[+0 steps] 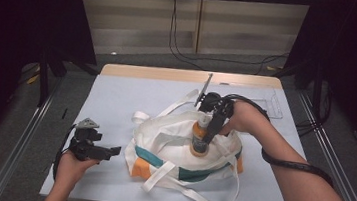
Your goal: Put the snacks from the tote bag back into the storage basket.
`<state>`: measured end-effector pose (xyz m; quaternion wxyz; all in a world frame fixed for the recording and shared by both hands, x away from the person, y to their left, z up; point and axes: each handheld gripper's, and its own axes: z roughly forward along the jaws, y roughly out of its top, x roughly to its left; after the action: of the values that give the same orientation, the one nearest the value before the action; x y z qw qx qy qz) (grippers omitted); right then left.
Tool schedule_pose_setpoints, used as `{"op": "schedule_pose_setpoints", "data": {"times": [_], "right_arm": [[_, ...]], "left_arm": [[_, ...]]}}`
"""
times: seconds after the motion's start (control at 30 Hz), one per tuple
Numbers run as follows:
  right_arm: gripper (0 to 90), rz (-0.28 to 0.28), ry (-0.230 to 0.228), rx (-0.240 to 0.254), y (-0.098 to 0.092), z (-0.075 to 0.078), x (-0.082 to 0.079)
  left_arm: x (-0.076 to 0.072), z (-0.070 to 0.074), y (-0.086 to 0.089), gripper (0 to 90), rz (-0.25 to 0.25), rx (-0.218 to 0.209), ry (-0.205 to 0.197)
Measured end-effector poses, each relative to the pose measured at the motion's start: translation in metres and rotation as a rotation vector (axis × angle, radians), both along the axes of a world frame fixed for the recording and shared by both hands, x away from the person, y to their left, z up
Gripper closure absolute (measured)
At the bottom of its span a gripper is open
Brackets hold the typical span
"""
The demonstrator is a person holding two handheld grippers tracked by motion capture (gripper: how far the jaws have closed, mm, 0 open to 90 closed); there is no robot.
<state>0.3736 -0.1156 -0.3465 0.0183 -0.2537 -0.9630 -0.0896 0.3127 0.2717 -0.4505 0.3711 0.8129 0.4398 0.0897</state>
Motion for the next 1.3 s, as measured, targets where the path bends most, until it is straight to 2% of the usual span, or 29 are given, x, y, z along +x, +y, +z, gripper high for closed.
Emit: {"op": "schedule_pose_setpoints", "data": {"times": [0.37, 0.43, 0.67, 0.8, 0.9, 1.3], "right_arm": [[7.9, 0.016, 0.003, -0.002, 0.007, -0.003, 0.003], [8.0, 0.02, 0.004, -0.002, 0.008, -0.003, 0.004], [9.0, 0.026, 0.009, -0.01, 0.011, -0.006, 0.006], [10.6, 0.027, 0.014, -0.007, 0.012, -0.008, 0.006], [12.2, 0.026, 0.014, -0.009, 0.012, -0.009, 0.007], [18.6, 0.027, 0.027, -0.005, 0.02, -0.013, 0.01]], "left_arm": [[-0.002, -0.001, 0.001, 2.5, 0.023, -0.018, -0.001], [-0.002, -0.001, 0.003, 2.5, 0.011, 0.0, 0.0], [-0.002, -0.002, 0.003, 2.5, 0.021, -0.009, 0.006], [-0.002, -0.002, 0.002, 2.5, 0.022, -0.011, 0.007], [-0.001, -0.002, 0.003, 2.5, 0.008, 0.005, 0.008], [-0.001, -0.002, 0.005, 2.5, 0.018, -0.002, 0.009]]}}
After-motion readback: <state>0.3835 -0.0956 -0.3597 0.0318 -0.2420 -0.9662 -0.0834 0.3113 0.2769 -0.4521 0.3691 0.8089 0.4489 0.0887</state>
